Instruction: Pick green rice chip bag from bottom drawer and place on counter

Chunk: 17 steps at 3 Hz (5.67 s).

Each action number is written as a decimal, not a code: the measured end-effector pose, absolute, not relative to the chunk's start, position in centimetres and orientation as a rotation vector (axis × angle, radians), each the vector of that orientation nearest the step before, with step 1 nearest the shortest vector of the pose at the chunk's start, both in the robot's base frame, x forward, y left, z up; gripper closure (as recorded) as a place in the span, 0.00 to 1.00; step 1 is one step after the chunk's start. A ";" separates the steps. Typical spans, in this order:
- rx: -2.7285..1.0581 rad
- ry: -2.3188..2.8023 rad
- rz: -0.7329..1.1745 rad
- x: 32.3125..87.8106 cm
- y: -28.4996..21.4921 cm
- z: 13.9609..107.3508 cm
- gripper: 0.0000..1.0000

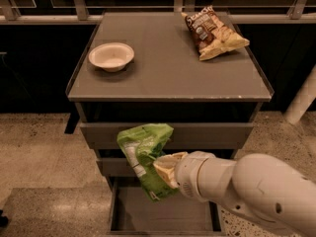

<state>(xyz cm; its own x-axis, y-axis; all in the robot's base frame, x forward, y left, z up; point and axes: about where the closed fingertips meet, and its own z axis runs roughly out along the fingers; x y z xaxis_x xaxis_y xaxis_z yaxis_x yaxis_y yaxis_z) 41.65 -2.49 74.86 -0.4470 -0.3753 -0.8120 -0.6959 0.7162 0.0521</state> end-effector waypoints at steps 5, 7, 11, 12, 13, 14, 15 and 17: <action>-0.994 1.895 0.444 43.9 -5.0 90.2 1.00; -1.144 1.812 0.458 50.8 -8.2 95.2 1.00; -1.165 1.715 0.587 65.4 -6.4 93.3 1.00; -1.166 1.714 0.589 65.5 -6.3 93.3 0.81; -1.166 1.714 0.589 65.5 -6.3 93.3 0.58; -1.166 1.714 0.589 65.5 -6.3 93.3 0.35; -1.166 1.714 0.589 65.5 -6.3 93.3 0.11; -1.166 1.714 0.589 65.5 -6.3 93.3 0.00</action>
Offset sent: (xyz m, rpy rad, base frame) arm -0.0022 -0.0257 0.1736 -0.0631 -0.2473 0.0674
